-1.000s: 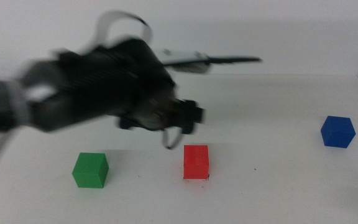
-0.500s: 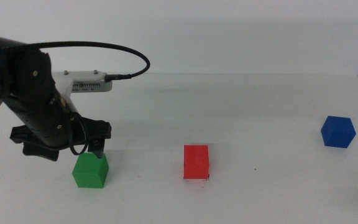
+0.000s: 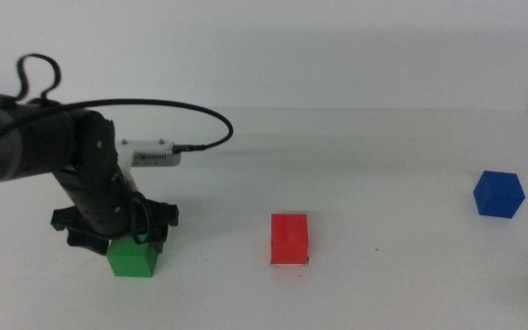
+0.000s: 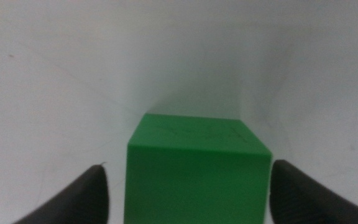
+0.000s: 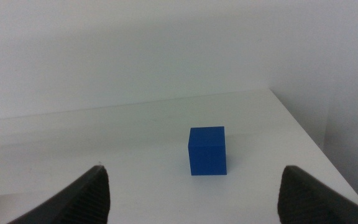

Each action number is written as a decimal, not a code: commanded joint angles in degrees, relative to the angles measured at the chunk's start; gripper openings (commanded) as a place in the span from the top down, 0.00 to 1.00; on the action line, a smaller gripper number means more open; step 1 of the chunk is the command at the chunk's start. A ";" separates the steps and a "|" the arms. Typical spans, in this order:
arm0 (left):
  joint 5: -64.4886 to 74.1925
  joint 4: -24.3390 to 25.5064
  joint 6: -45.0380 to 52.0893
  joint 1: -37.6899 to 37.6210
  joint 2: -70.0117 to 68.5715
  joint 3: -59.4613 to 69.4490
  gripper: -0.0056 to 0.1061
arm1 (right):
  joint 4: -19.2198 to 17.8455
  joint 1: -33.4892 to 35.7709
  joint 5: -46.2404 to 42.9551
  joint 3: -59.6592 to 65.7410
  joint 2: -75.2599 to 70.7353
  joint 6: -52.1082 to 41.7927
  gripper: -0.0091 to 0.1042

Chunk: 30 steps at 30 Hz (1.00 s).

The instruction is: Stack red cubes first, then green, then blue cubes in a specific spot.

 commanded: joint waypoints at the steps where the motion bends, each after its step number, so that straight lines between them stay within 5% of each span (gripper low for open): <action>1: -0.90 -0.49 0.22 0.12 0.95 0.00 0.27 | -0.69 -0.17 -0.61 0.20 -0.23 -0.28 0.10; 7: 0.20 -4.01 -1.03 -0.67 -1.14 -0.95 0.75 | -0.69 -0.17 -0.61 0.20 -0.23 -0.28 0.10; 11: 5.21 -0.23 -11.09 -8.77 -3.52 -8.35 0.92 | -0.69 -0.17 -0.61 0.20 -0.23 -0.28 0.10; 13: 9.35 3.80 -17.85 -14.26 -2.09 -15.70 0.95 | -0.69 -0.17 -0.61 0.20 -0.23 -0.28 0.10; 19: 16.54 4.09 -23.45 -23.83 8.11 -33.52 0.95 | -0.69 -0.17 -0.61 0.20 -0.23 -0.28 0.10; 30: 14.41 2.91 -24.01 -25.53 15.72 -36.70 0.95 | -0.69 -0.17 -0.61 0.20 -0.23 -0.28 0.10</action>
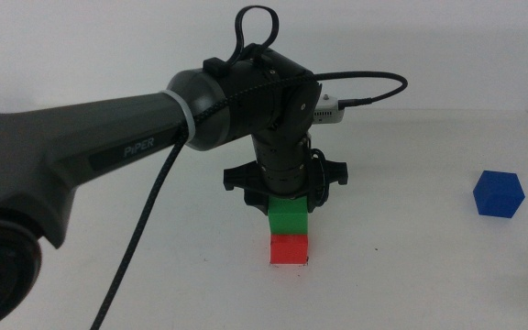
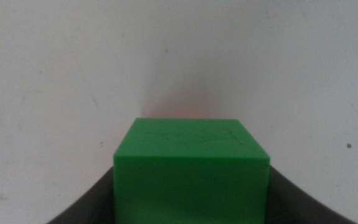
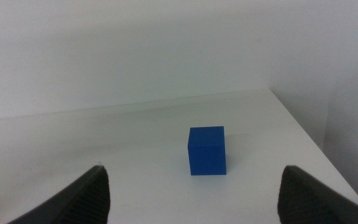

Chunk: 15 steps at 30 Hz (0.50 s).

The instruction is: Stack red cubes first, then green, then blue cubes in a specific spot.

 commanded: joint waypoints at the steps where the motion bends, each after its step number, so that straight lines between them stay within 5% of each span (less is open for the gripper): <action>1: -1.03 0.03 -0.70 -0.14 0.24 -0.73 0.95 | -0.69 -0.17 -0.61 0.20 -0.23 -0.28 0.10; 10: 0.12 -2.05 0.37 -0.14 1.76 -0.73 0.83 | -0.69 -0.17 -0.61 0.20 -0.23 -0.28 0.10; 13: 0.37 -2.28 0.77 -0.14 1.85 -0.73 0.71 | -0.69 -0.17 -0.61 0.20 -0.23 -0.28 0.10; 15: 1.18 -2.28 0.77 -0.14 1.85 -0.73 0.53 | -0.69 -0.17 -0.61 0.20 -0.23 -0.28 0.10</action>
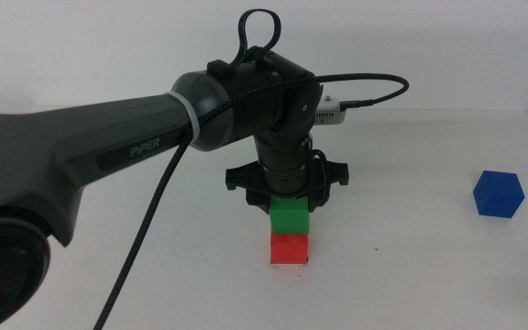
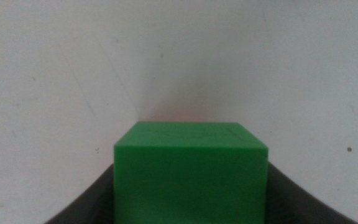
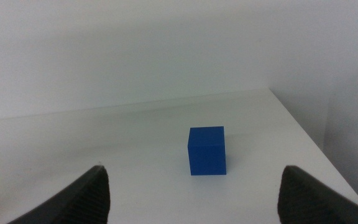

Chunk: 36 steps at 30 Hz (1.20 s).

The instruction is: Stack red cubes first, then green, then blue cubes in a specific spot.

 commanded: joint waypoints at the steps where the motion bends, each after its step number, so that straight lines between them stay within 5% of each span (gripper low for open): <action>1: 1.73 -1.49 -0.07 -0.14 0.71 -0.09 0.46 | -0.69 -0.17 -0.61 0.20 -0.23 -0.28 0.10; 6: 3.70 -1.39 1.47 -0.14 0.61 -0.09 0.11 | -0.69 -0.17 -0.61 0.20 -0.23 -0.28 0.10; 17: 10.45 0.39 14.79 -0.26 -15.72 0.18 0.11 | -0.69 -0.17 -0.61 0.20 -0.23 -0.28 0.10; 26: -2.55 -5.35 39.71 -0.26 -44.88 16.53 0.11 | -0.69 -0.17 -0.61 0.20 -0.23 -0.28 0.10; 36: -10.91 -14.70 49.27 -0.15 -69.95 29.40 0.11 | -0.69 -0.17 -0.61 0.20 -0.23 -0.28 0.10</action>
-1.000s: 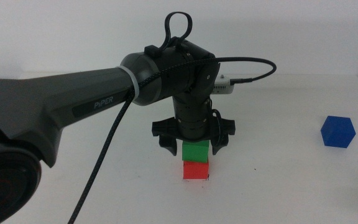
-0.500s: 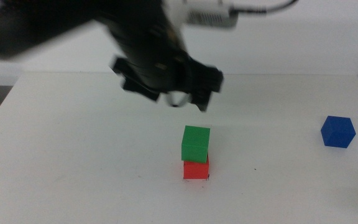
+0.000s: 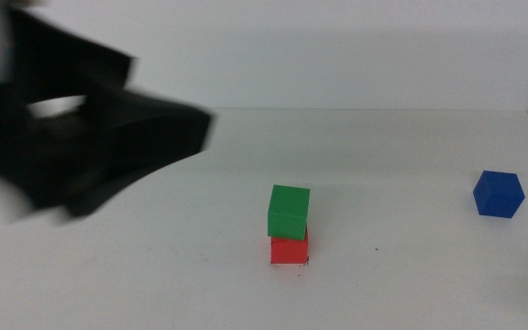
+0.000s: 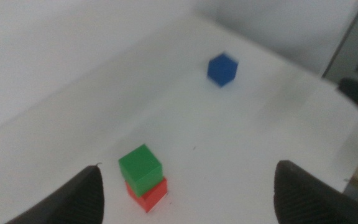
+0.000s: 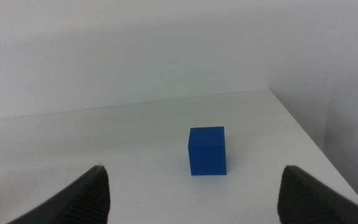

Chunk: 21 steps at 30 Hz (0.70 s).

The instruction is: Stack red cubes first, then green, then blue cubes in a specific spot.

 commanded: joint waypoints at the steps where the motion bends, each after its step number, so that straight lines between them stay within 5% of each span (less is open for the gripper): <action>1: -2.39 -2.07 1.13 -0.11 -5.21 3.29 0.11 | -0.69 -0.17 -0.61 0.20 -0.23 -0.28 0.10; 21: -3.84 -4.11 1.13 -0.11 -7.61 4.16 0.11 | -1.38 -0.16 -2.51 0.20 -0.23 -0.87 0.10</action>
